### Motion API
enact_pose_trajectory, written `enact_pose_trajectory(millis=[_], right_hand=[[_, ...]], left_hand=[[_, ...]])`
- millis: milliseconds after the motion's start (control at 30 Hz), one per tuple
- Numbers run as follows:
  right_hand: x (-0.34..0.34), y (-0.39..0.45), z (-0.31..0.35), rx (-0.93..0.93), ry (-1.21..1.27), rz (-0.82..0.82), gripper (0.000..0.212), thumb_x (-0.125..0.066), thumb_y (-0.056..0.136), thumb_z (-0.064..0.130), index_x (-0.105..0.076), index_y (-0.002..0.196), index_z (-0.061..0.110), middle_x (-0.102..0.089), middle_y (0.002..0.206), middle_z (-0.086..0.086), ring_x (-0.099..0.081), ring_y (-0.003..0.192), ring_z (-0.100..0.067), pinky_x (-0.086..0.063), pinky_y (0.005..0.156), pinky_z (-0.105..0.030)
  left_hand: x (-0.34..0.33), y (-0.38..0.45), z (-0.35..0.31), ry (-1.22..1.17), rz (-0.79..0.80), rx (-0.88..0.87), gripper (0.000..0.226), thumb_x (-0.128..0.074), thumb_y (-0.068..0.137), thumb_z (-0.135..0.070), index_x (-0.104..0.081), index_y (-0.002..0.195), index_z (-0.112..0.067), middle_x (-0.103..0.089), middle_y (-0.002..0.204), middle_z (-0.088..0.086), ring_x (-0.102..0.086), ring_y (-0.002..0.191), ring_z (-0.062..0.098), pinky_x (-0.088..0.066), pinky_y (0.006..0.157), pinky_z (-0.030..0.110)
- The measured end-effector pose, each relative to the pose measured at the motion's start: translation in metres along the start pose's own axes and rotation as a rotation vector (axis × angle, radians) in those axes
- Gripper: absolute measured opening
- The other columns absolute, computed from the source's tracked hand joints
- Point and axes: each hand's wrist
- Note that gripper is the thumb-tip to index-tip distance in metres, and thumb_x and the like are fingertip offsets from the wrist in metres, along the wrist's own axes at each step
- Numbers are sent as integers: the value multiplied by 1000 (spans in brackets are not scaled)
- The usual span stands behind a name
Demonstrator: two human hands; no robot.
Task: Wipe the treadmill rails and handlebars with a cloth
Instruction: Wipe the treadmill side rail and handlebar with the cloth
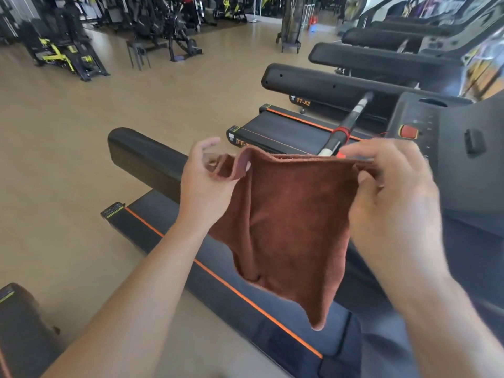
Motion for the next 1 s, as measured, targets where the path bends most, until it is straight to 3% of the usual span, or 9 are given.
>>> enact_pose_trajectory(millis=[67, 100, 167, 233, 333, 467, 633, 1000], right_hand=[[-18, -18, -7, 170, -267, 18, 50, -58, 86, -6, -68, 129, 17, -58, 142, -9, -48, 134, -36, -37, 113, -47], [-28, -29, -11, 224, -374, 135, 49, -64, 87, 6, -65, 135, 16, -56, 146, -11, -46, 139, -37, -31, 117, -50], [-51, -49, -18, 242, -554, 413, 69, -74, 86, 39, -54, 147, 12, -55, 150, -14, -48, 140, -37, -26, 121, -52], [-70, -57, -19, 243, -676, 555, 93, -78, 80, 55, -45, 153, 7, -53, 151, -17, -49, 139, -38, -31, 120, -55], [-95, -48, -8, 323, -708, 532, 83, -71, 88, 52, -45, 153, 8, -55, 149, -16, -52, 137, -38, -39, 114, -53], [-136, -35, 16, 366, -731, 547, 72, -56, 98, 52, -37, 156, 12, -51, 151, -12, -51, 135, -35, -40, 110, -50], [-219, -9, 62, 356, -719, 531, 69, -51, 100, 54, -38, 155, 15, -53, 146, -9, -56, 124, -33, -47, 98, -49], [-422, 59, 179, 250, -651, 570, 72, -47, 98, 63, -39, 153, 18, -62, 129, -6, -63, 109, -31, -48, 86, -46]], left_hand=[[-2, 9, 9, 323, -9, -78, 86, -88, 72, -42, -43, 145, -29, -58, 133, -9, -49, 127, 11, -41, 109, 31], [-2, 12, 13, 450, -13, -136, 87, -87, 75, -38, -41, 148, -26, -53, 140, -6, -43, 134, 15, -36, 112, 32], [0, 14, 20, 549, -36, -204, 77, -84, 79, -30, -47, 145, -21, -54, 141, 0, -39, 135, 22, -32, 115, 37], [3, 18, 29, 580, -81, -258, 67, -83, 79, -31, -54, 138, -18, -58, 133, 3, -43, 131, 23, -27, 119, 45], [10, 32, 41, 670, -109, -295, 55, -82, 80, -33, -60, 129, -20, -62, 125, 1, -47, 132, 26, -15, 123, 55], [28, 64, 59, 702, -102, -306, 47, -78, 82, -33, -62, 125, -22, -64, 124, 0, -42, 139, 30, -9, 123, 58], [81, 126, 92, 729, -105, -314, 51, -69, 89, -34, -55, 135, -16, -61, 134, 4, -33, 147, 31, -3, 125, 56], [207, 297, 168, 599, 8, -79, 59, -70, 89, -29, -47, 142, -16, -58, 135, 4, -39, 136, 27, -27, 118, 49]])
Point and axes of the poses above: each hand's wrist, its own y-axis towards the middle knuckle, its own x-axis out of the back of the hand, z = x × y
